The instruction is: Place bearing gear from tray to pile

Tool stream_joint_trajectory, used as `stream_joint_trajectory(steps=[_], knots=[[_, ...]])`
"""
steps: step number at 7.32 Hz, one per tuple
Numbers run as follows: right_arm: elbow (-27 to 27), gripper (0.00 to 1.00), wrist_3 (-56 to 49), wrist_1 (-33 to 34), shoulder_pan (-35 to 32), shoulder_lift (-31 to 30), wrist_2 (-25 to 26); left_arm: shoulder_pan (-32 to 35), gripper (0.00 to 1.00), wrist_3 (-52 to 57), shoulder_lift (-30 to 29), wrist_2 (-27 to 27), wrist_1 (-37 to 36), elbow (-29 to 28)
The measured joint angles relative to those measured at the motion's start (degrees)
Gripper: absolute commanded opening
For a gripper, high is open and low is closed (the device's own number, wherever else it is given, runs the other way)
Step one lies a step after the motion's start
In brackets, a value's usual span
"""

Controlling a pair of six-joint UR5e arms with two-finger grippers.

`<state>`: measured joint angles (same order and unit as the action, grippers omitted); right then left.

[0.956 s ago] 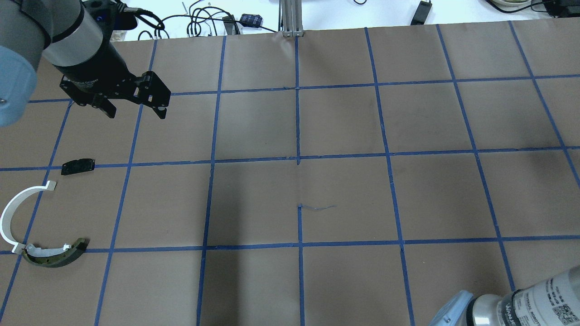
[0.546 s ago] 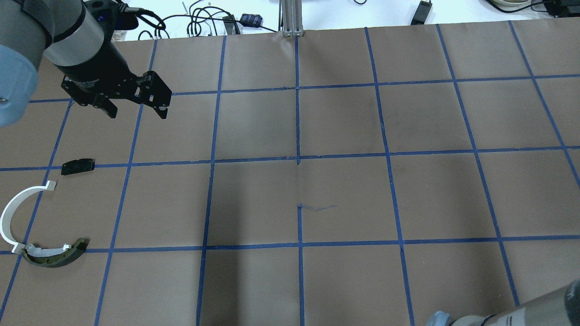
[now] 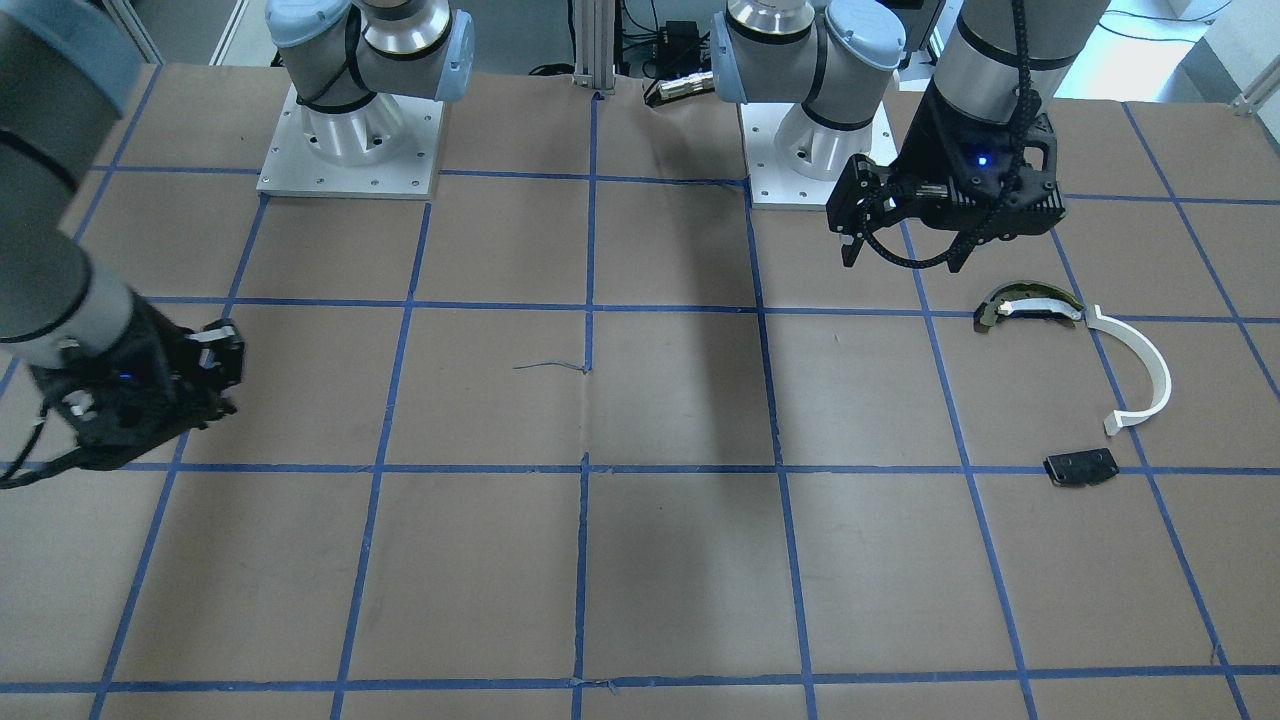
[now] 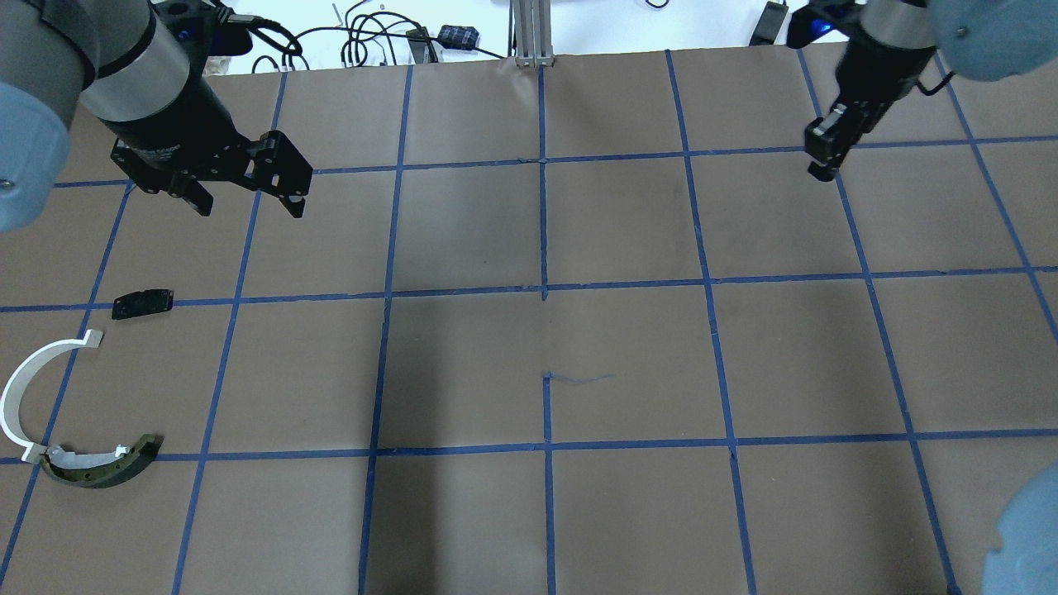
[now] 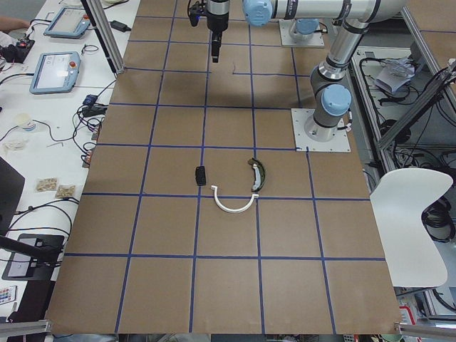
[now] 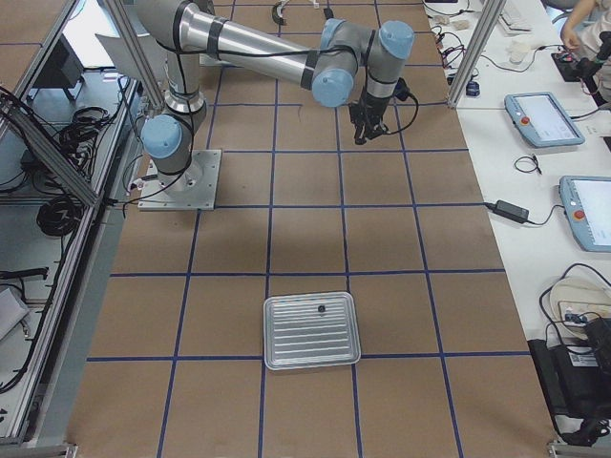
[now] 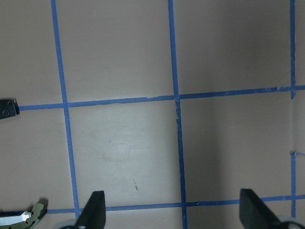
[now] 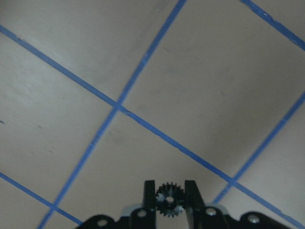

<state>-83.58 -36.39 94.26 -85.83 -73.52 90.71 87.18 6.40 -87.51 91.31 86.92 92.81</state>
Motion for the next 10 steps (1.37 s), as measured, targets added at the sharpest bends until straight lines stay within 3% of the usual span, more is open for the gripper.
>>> stream_joint_trajectory(steps=[2, 4, 5, 6, 7, 10], knots=[[-1.57, 0.14, 20.61, 6.07, -11.26, 3.3, -2.31, -0.07, 1.0, 0.01, -0.31, -0.1, -0.05, 0.06], [-7.31, 0.17, 34.16, 20.52, -20.13, 7.49, -3.65, -0.28, 1.0, 0.03, -0.3, -0.07, 0.04, -0.13], [-11.08, 0.24, 36.62, 27.72, -22.29, 8.75, -4.39, -0.68, 1.0, 0.07, -0.13, 0.01, 0.14, -0.47], [-14.02, 0.62, 37.55, 33.2, -23.14, 9.53, -5.45, -0.96, 1.0, 0.09, -0.22, 0.06, 0.17, -0.7], [-15.39, 0.88, 37.76, 35.8, -23.38, 9.87, -6.0, -1.1, 1.0, 0.08, -0.58, 0.07, 0.14, -0.67], [-14.04, 0.85, 33.88, 34.32, -19.55, 8.47, -5.84, -1.14, 1.0, -0.68, -2.25, -0.24, 0.01, -0.01]])
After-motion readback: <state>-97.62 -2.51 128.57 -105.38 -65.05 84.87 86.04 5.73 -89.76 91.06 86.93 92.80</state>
